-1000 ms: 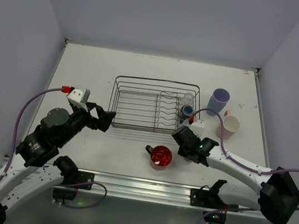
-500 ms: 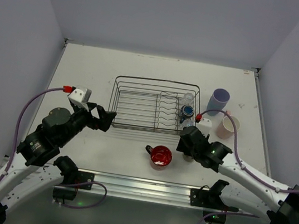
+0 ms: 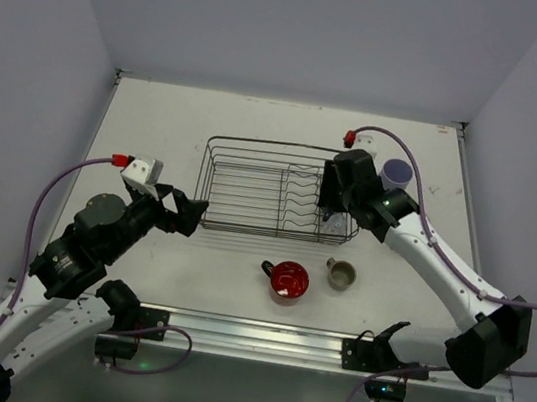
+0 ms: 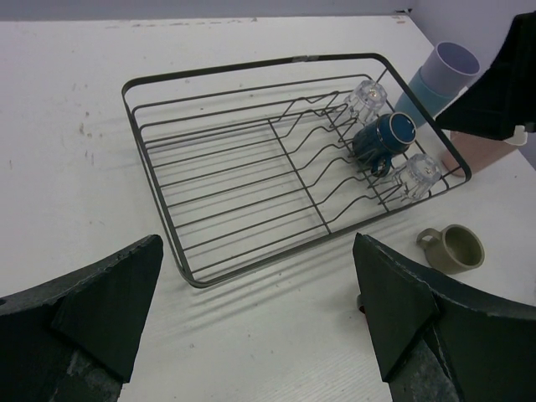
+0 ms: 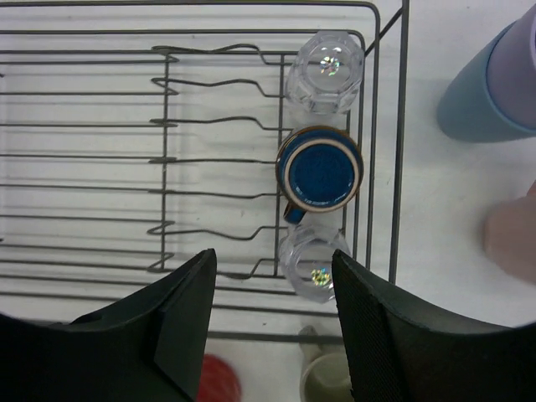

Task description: Unload the cups from the dish rack

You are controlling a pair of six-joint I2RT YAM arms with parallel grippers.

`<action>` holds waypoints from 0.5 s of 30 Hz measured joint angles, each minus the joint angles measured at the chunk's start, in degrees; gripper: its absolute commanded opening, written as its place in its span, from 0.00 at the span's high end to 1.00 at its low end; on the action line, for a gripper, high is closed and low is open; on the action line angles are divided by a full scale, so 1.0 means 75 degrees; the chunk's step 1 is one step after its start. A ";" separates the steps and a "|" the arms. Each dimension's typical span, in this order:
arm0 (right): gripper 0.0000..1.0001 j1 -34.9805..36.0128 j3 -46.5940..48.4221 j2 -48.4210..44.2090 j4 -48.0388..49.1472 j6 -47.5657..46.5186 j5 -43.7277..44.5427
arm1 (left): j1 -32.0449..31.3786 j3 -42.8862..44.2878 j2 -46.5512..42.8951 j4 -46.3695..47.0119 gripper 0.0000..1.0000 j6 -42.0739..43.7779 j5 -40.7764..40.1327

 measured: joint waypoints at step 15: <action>0.35 -0.0962 0.1151 0.2393 -0.0137 -0.1396 -0.0632 | 0.0044 0.0000 0.0000 -0.0003 0.00 0.0000 0.0017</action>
